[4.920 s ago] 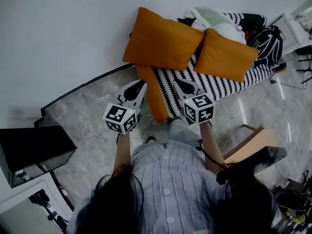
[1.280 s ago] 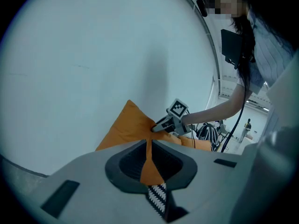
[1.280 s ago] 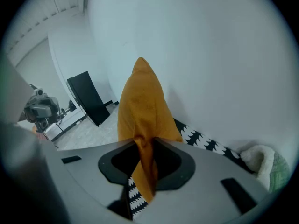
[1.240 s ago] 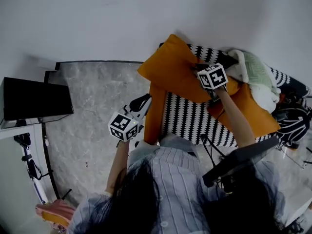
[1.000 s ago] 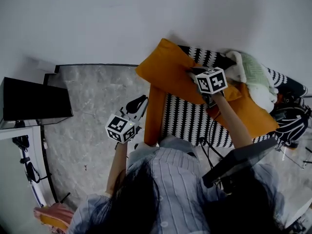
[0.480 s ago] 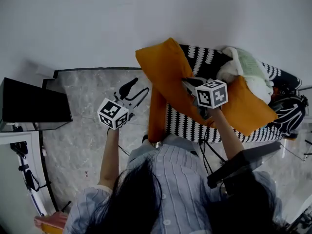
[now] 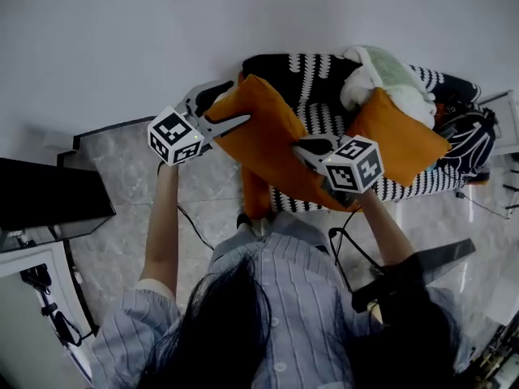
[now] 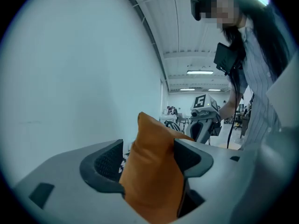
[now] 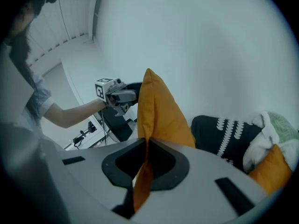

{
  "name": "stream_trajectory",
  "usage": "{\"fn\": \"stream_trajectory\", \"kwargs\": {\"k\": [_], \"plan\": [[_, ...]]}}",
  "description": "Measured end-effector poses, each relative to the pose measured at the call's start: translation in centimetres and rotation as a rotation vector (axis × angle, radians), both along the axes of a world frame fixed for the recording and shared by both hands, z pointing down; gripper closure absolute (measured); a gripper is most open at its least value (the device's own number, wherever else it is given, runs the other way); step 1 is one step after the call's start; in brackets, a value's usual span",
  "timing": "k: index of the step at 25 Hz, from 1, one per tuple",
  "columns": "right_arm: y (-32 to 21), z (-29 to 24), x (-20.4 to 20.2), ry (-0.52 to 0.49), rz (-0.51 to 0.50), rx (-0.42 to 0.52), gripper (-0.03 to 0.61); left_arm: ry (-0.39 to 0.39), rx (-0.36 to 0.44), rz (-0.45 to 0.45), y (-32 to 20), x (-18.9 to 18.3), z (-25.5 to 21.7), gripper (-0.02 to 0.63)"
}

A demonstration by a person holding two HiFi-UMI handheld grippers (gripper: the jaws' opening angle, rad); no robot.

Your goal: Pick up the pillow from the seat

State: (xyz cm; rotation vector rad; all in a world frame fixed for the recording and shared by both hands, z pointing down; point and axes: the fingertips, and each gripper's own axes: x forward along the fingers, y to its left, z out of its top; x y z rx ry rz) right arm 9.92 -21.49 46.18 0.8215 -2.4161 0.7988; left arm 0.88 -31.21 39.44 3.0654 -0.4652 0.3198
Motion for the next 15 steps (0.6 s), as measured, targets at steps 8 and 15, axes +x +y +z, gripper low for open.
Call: {"fn": "stream_trajectory", "kwargs": {"k": [8,15], "plan": [[7.3,-1.7,-3.1,0.048,-0.052,0.045,0.551,0.091,-0.230,0.282,8.8,-2.4,-0.1,0.271],[12.5,-0.7,-6.1,0.081,-0.037,0.029,0.551,0.036,-0.176,0.130,15.2,-6.1,0.3,0.383]]}}
